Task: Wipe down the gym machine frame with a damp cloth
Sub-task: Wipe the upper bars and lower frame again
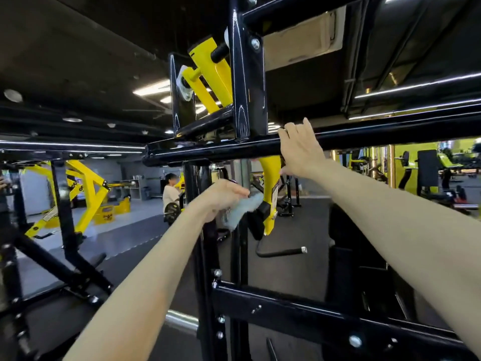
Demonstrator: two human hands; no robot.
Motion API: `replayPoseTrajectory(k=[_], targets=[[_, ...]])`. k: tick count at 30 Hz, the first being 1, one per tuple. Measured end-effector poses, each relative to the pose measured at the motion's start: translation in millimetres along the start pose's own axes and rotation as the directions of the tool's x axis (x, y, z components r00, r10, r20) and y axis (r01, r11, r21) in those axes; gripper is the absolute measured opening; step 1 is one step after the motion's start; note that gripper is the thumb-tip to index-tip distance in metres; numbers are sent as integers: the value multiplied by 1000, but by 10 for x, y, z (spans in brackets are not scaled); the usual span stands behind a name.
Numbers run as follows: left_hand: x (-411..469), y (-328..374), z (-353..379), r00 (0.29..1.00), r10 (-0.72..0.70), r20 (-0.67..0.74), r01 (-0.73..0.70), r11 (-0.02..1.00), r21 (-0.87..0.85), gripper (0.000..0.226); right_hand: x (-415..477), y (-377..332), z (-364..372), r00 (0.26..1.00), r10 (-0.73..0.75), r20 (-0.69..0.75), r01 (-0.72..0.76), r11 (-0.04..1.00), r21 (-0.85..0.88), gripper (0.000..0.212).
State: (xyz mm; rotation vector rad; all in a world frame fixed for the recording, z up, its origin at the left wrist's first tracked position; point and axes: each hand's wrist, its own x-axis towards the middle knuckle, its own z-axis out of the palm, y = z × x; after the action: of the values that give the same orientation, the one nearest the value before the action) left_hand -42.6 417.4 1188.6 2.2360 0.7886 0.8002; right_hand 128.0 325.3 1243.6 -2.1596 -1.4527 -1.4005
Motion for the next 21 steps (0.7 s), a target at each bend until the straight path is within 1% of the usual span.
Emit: replayPoseTrajectory(k=[1,2,3,4,5,6,7,8,9,10,11,12,13,14,15,17,18,19,21], targets=[[-132,-40,-25,981,-118,153,128,990,-53,48,-109,-3,69,1000,-2,4,1,989,146,81],[-256,-64,-28,939,-187,287,210,976,-51,53,-256,-23,122,999,-12,-46,25,958,287,84],[-368,-63,-17,889,-224,399,255,966,-26,58,-419,-61,159,992,-25,-125,73,915,397,80],[-449,-59,6,845,-232,482,268,963,-6,60,-578,-119,182,983,-35,-181,120,866,485,72],[-512,-32,38,808,-227,544,273,962,-5,61,-717,-190,196,986,-46,-157,131,803,582,65],[-553,18,70,780,-213,588,269,963,-9,61,-833,-268,198,998,-59,-39,69,702,709,58],[-570,76,105,767,-198,611,265,964,-21,61,-943,-332,188,983,-92,157,-81,549,832,49],[-580,137,145,768,-184,614,259,965,-34,60,-1048,-369,186,913,-171,371,-288,374,881,40],[-581,186,194,782,-173,599,252,966,-50,59,-1140,-366,199,807,-275,523,-474,228,851,38],[-580,225,243,803,-167,573,246,967,-64,58,-1236,-328,209,710,-357,606,-608,122,784,44],[-578,246,303,825,-166,540,246,966,-78,56,-1344,-262,242,659,-412,630,-679,34,733,51],[-575,252,360,850,-164,501,248,963,-105,53,-1440,-191,282,649,-440,621,-705,-42,708,54],[-572,251,422,875,-161,456,253,956,-149,51,-1529,-116,318,658,-459,598,-709,-109,697,53],[-577,248,483,898,-161,409,262,943,-204,48,-1610,-51,340,673,-460,579,-701,-146,698,50],[-588,247,546,915,-163,369,270,927,-260,45,-1669,-3,340,688,-443,574,-688,-150,710,44],[-628,237,661,934,-175,312,284,892,-350,37,-1727,82,335,728,-343,593,-657,-105,746,25],[-652,225,706,936,-181,303,293,876,-383,33,-1742,125,331,741,-280,611,-656,-104,748,16],[-676,200,744,934,-183,306,304,857,-416,32,-1752,167,319,744,-230,627,-661,-116,741,12],[-749,125,791,922,-183,342,341,801,-491,38,-1771,239,292,741,-189,645,-670,-128,732,17]])
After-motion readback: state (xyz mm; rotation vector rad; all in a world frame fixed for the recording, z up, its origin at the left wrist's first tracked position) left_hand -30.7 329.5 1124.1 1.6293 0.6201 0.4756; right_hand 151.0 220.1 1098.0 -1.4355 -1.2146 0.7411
